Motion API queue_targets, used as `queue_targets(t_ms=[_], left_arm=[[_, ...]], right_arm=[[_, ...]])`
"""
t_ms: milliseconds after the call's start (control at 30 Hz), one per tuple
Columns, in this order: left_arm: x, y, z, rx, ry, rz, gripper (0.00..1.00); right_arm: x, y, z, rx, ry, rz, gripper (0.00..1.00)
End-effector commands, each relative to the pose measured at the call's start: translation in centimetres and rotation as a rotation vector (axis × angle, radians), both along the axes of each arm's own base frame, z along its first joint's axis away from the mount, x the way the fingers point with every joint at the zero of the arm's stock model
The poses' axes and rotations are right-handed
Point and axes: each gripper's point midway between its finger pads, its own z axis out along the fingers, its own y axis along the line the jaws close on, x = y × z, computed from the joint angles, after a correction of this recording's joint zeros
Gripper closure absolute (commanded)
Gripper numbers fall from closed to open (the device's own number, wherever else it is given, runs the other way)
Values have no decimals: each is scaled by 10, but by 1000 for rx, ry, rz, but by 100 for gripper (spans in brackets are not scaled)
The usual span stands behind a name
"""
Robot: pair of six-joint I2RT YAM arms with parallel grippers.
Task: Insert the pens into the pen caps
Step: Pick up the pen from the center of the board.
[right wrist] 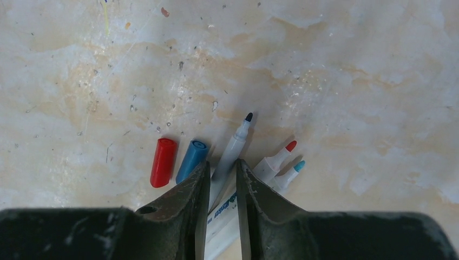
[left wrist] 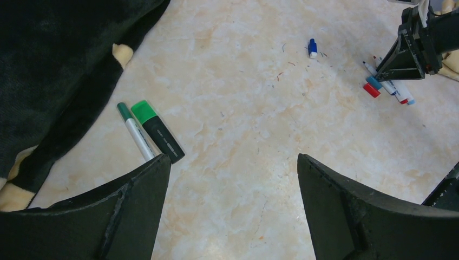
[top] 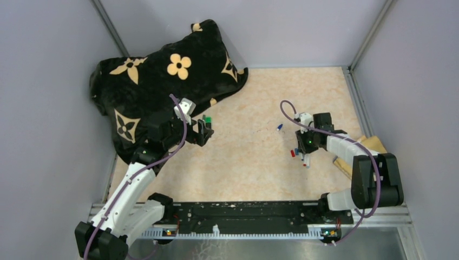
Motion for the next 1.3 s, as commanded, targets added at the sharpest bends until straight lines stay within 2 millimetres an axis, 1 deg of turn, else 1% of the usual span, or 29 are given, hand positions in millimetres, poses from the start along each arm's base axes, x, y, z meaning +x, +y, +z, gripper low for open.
queue_targets(t_ms=[0,200,400,467,533,633,667,700,833,867,1000,1067,1133,1200,1267], left_arm=[[-2,3,-2,12,-8,-2,8],[-2,3,-2,12,-9,0,8],[-2,3,-1,11,-10,0,8],[-2,3,-2,12,-9,0,8],[-2,3,-2,12,-9,0,8],[-2,3,-2,11,-9,-2,8],[-2,3,-2,11,-8,-3,8],[-2,2,-2,10,-9,-6,8],[-6,-5,1,-18,-7,-45,6],[-8,-9,3,-38,-2,-64,4],[-22,-34,11,-190,56,-172,1],[-31,-49,21,-295,66,-253,1],[-45,-62,28,-388,83,-352,2],[-57,-73,36,-506,101,-436,4],[-69,-80,43,-625,98,-482,5]], right_arm=[[18,1,10,-41,-50,26,76],[15,3,5,-78,-45,60,78],[11,11,1,-56,-14,87,85],[9,17,3,-25,-3,89,88],[10,22,7,5,-2,86,93],[12,27,13,36,-12,86,96],[12,28,15,45,-16,86,98],[13,30,19,55,-24,85,100],[17,35,34,95,-67,89,100],[18,35,38,102,-82,87,100],[20,38,58,157,-140,94,100],[19,42,69,198,-172,115,100],[15,51,82,256,-206,167,100],[8,65,99,326,-245,238,100],[-1,79,113,402,-276,320,100]])
